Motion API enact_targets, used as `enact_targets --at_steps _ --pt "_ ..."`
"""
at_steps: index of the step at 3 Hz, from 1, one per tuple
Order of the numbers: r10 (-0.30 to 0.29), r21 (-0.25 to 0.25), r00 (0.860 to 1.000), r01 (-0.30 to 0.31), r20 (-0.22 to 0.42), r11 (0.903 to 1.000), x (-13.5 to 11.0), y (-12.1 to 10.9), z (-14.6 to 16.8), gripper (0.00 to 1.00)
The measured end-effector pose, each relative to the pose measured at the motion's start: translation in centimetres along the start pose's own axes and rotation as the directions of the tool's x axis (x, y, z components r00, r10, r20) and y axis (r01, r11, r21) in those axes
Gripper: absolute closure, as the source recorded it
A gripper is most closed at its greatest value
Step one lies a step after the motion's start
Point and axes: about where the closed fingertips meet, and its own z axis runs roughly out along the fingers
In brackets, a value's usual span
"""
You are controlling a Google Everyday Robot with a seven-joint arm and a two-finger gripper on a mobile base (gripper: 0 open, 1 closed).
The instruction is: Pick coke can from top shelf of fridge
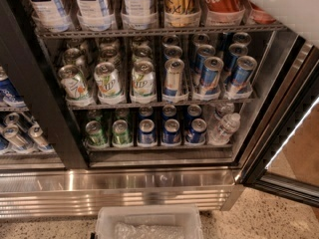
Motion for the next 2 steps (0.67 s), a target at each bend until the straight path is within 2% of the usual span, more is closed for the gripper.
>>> enact_targets --at_steps 1,2 --pt "0.008 -0.010 1.000 -0.008 -0.003 0.9999 -0.18 0.48 0.86 0.33" --pt "0.014 -0.022 1.000 -0.014 -0.005 0.9997 -0.37 1.04 1.46 0.31"
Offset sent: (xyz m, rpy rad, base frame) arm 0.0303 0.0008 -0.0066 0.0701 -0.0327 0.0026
